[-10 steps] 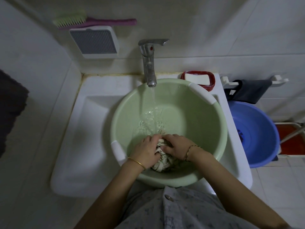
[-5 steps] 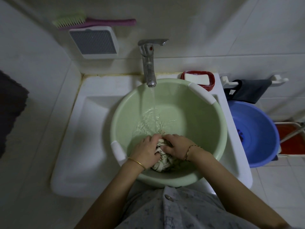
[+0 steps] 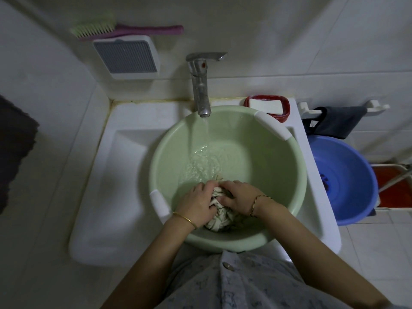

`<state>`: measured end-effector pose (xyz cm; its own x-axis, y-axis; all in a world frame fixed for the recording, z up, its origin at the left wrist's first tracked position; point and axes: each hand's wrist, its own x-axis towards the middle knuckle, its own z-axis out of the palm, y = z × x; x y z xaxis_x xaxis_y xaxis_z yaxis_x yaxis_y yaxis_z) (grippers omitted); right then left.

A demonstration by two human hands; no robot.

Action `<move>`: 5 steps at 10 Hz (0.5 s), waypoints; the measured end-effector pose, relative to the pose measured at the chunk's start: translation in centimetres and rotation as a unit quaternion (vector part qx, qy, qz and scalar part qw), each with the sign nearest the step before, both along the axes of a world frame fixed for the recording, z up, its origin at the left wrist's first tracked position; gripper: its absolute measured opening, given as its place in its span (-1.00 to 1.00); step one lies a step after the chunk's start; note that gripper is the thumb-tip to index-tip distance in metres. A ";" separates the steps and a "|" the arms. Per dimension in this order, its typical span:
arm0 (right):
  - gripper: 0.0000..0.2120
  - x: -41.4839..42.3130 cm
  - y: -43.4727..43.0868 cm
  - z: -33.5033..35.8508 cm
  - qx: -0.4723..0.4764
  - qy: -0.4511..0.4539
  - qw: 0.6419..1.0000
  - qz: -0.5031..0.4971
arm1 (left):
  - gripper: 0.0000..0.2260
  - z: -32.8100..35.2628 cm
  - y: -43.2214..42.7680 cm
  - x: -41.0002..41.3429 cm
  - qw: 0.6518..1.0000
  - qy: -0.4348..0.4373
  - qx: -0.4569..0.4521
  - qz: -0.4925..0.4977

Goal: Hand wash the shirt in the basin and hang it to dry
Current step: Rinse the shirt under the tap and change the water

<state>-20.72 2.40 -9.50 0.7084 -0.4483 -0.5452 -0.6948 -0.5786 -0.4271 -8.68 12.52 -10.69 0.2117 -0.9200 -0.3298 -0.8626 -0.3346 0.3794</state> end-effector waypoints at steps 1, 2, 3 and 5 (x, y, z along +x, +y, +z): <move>-0.52 0.0 0.0 0.0 0.001 0.002 1.000 0.001 | -0.50 0.1 0.0 0.0 1.000 -0.002 0.001 0.001; -0.53 -0.1 0.1 0.0 0.000 0.001 1.000 0.000 | -0.50 0.2 0.0 -0.1 1.000 -0.005 0.001 0.001; -0.52 0.0 0.1 0.0 -0.004 0.003 1.000 0.000 | -0.50 0.2 0.0 -0.1 1.000 -0.002 0.003 0.003; -0.51 0.0 0.0 -0.1 -0.003 0.006 1.000 0.001 | -0.50 0.0 0.0 -0.1 1.000 0.008 0.007 0.006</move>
<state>-20.72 2.45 -9.56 0.7027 -0.4496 -0.5515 -0.6988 -0.5822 -0.4156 -8.74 12.53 -10.69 0.2171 -0.9127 -0.3461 -0.8523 -0.3501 0.3887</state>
